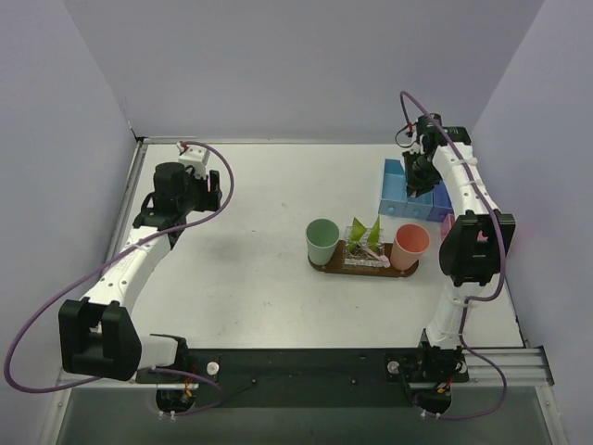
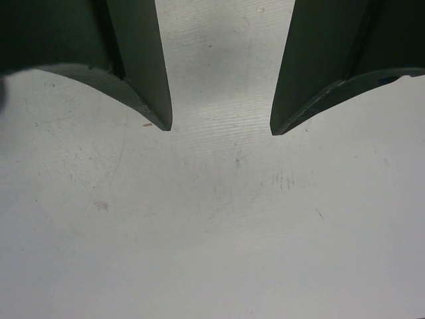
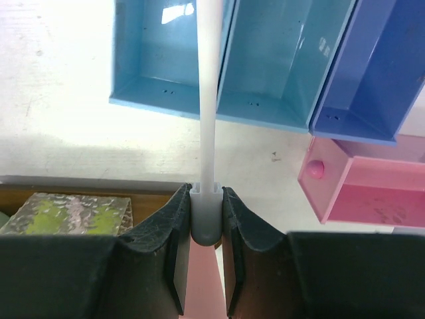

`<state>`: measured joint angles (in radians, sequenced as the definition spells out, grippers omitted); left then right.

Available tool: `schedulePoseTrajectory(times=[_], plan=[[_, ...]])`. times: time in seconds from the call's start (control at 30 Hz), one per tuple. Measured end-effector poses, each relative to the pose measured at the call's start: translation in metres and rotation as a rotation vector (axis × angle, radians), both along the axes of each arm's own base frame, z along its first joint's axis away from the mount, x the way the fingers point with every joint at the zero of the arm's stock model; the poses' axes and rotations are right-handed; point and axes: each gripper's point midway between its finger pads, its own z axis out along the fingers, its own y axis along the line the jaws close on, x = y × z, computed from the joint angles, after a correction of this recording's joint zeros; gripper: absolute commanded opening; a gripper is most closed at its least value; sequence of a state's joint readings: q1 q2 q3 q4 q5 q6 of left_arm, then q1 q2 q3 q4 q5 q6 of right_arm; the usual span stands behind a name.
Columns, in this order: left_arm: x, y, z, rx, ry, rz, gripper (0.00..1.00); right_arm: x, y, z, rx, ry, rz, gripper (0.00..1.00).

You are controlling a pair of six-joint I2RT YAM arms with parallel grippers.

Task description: Prepare toiletry sets of a toothbrush and toothpaste on the tray

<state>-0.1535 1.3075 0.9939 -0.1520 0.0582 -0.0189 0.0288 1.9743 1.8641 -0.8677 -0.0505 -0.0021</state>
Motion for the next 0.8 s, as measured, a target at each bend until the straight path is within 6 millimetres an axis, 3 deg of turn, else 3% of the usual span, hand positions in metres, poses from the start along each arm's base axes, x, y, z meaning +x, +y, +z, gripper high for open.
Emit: schedulePoseTrajectory(times=[0.2, 0.33, 0.53, 0.63, 0.8], plan=[[0.0, -0.004, 0.003, -0.016, -0.01, -0.014, 0.71, -0.007, 0.025, 0.034, -0.006, -0.071, 0.061, 0.0], [0.0, -0.007, 0.01, -0.039, -0.032, -0.021, 0.71, -0.016, 0.051, 0.074, -0.002, -0.172, 0.125, 0.0], [-0.005, -0.019, 0.025, -0.067, -0.082, -0.062, 0.71, -0.047, 0.091, 0.136, 0.053, -0.329, 0.216, 0.0], [-0.009, -0.046, 0.038, -0.094, -0.125, -0.141, 0.7, -0.068, 0.104, 0.152, 0.105, -0.371, 0.248, 0.0], [-0.033, -0.117, 0.062, -0.101, -0.186, -0.394, 0.73, -0.097, 0.133, 0.155, 0.26, -0.343, 0.311, 0.0]])
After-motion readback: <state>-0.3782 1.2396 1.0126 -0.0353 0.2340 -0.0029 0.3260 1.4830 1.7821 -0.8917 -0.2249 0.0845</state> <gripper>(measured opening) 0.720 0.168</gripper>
